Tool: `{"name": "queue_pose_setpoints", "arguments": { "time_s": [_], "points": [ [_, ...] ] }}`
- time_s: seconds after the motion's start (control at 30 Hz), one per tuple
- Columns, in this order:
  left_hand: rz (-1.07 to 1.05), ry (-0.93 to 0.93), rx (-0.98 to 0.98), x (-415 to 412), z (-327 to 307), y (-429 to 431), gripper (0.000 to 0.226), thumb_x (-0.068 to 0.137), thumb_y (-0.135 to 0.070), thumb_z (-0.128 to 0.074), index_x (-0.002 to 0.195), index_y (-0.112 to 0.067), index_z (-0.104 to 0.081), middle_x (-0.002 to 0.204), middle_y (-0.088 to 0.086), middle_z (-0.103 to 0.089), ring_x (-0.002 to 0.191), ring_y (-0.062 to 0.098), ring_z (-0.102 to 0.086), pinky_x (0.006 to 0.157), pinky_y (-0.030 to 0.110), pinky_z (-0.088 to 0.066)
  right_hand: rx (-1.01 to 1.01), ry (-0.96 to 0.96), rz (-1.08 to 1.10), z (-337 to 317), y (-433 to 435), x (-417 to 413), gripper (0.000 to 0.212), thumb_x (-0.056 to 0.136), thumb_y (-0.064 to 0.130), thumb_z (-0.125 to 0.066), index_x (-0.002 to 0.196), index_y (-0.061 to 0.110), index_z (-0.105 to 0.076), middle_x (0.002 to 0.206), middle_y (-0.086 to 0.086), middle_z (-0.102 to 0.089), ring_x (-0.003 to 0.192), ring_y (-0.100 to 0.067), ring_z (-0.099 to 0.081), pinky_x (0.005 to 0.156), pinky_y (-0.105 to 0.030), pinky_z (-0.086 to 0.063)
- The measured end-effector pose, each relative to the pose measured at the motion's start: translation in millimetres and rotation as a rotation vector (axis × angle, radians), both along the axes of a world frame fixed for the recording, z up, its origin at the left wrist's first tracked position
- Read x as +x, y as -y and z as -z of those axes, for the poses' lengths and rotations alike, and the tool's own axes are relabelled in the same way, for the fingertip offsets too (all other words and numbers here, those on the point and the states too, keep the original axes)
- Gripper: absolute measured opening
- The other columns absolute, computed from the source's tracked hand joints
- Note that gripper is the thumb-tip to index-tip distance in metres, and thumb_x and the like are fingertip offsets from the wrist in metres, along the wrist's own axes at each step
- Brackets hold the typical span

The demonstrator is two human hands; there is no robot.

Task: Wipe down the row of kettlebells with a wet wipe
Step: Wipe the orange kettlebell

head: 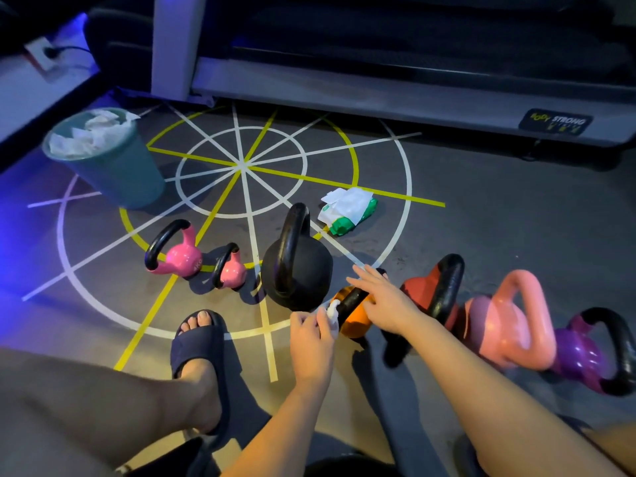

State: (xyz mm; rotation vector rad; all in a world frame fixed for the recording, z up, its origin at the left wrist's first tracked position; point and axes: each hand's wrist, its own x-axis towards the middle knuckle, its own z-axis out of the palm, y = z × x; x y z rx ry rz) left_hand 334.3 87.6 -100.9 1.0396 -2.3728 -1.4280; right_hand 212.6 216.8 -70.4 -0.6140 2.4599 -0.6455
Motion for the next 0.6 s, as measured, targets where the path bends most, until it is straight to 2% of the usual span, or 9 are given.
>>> {"name": "queue_pose_setpoints", "arguments": {
  "time_s": [0.1, 0.17, 0.23, 0.3, 0.37, 0.4, 0.43, 0.5, 0.6],
  "points": [
    [-0.086, -0.003, 0.125, -3, 3, -11, 0.023, 0.1, -0.035, -0.059, 0.084, -0.019, -0.063, 0.085, -0.004, -0.062, 0.081, 0.007, -0.058, 0.07, 0.019, -0.043, -0.006, 0.002, 0.042, 2, 3, 4, 0.064, 0.097, 0.003, -0.044, 0.153, 0.033, -0.036, 0.165, 0.019, -0.009, 0.151, -0.005, 0.007, 0.124, -0.035, -0.004],
    [-0.198, -0.05, 0.189, -4, 1, -22, 0.018, 0.098, -0.032, -0.064, 0.084, -0.021, -0.061, 0.084, -0.006, -0.064, 0.082, 0.007, -0.06, 0.072, 0.025, -0.046, -0.004, -0.008, 0.053, 4, 5, 5, 0.063, 0.097, 0.005, -0.045, 0.153, 0.033, -0.036, 0.164, 0.019, -0.009, 0.152, -0.005, 0.008, 0.125, -0.038, -0.006],
    [-0.211, -0.108, 0.169, -9, -2, -35, 0.011, 0.096, -0.027, -0.068, 0.091, -0.02, -0.061, 0.09, -0.006, -0.064, 0.085, 0.001, -0.059, 0.075, 0.025, -0.048, -0.013, -0.015, 0.046, 6, 6, 4, 0.065, 0.094, 0.004, -0.046, 0.152, 0.031, -0.037, 0.165, 0.018, -0.01, 0.151, -0.004, 0.008, 0.126, -0.038, -0.003],
    [-0.155, -0.123, 0.122, -12, -4, -44, 0.012, 0.095, -0.022, -0.069, 0.103, -0.022, -0.06, 0.104, -0.008, -0.064, 0.09, -0.006, -0.056, 0.082, 0.015, -0.047, -0.016, -0.022, 0.04, 8, 5, 4, 0.067, 0.092, 0.0, -0.045, 0.152, 0.029, -0.038, 0.165, 0.017, -0.011, 0.151, -0.002, 0.007, 0.126, -0.038, -0.001],
    [-0.083, -0.105, 0.033, -9, -1, -45, 0.026, 0.097, -0.017, -0.066, 0.122, -0.022, -0.063, 0.118, -0.014, -0.061, 0.101, -0.007, -0.053, 0.086, 0.001, -0.038, -0.026, -0.025, 0.049, 9, 5, 5, 0.068, 0.09, -0.001, -0.045, 0.152, 0.028, -0.039, 0.164, 0.017, -0.012, 0.151, -0.003, 0.007, 0.126, -0.039, -0.001],
    [-0.063, -0.092, 0.012, -5, 3, -43, 0.031, 0.099, -0.017, -0.063, 0.13, -0.02, -0.063, 0.12, -0.016, -0.059, 0.107, -0.005, -0.052, 0.087, -0.001, -0.034, -0.037, -0.02, 0.058, 9, 5, 5, 0.068, 0.091, 0.0, -0.045, 0.152, 0.028, -0.039, 0.164, 0.017, -0.013, 0.152, -0.004, 0.006, 0.126, -0.039, -0.001],
    [-0.064, -0.072, 0.006, -1, 7, -39, 0.032, 0.102, -0.018, -0.059, 0.134, -0.021, -0.063, 0.119, -0.016, -0.06, 0.108, -0.002, -0.053, 0.088, 0.001, -0.034, -0.046, -0.014, 0.068, 10, 6, 6, 0.067, 0.091, 0.001, -0.045, 0.152, 0.029, -0.038, 0.164, 0.017, -0.012, 0.152, -0.005, 0.006, 0.126, -0.04, -0.001],
    [-0.101, 0.019, 0.04, 5, 17, -31, 0.028, 0.104, -0.018, -0.053, 0.129, -0.024, -0.066, 0.107, -0.011, -0.067, 0.102, 0.007, -0.06, 0.087, 0.02, -0.045, -0.052, -0.005, 0.085, 11, 6, 6, 0.064, 0.094, 0.003, -0.045, 0.152, 0.029, -0.038, 0.164, 0.017, -0.013, 0.152, -0.005, 0.007, 0.126, -0.04, 0.001],
    [-0.136, 0.195, 0.115, 4, 32, -25, 0.021, 0.102, -0.01, -0.053, 0.094, -0.021, -0.069, 0.082, -0.003, -0.065, 0.083, 0.017, -0.064, 0.082, 0.037, -0.054, -0.057, -0.009, 0.088, 10, 6, 6, 0.064, 0.094, 0.002, -0.045, 0.152, 0.028, -0.038, 0.164, 0.016, -0.014, 0.152, -0.004, 0.007, 0.125, -0.038, 0.004]
  ]
}}
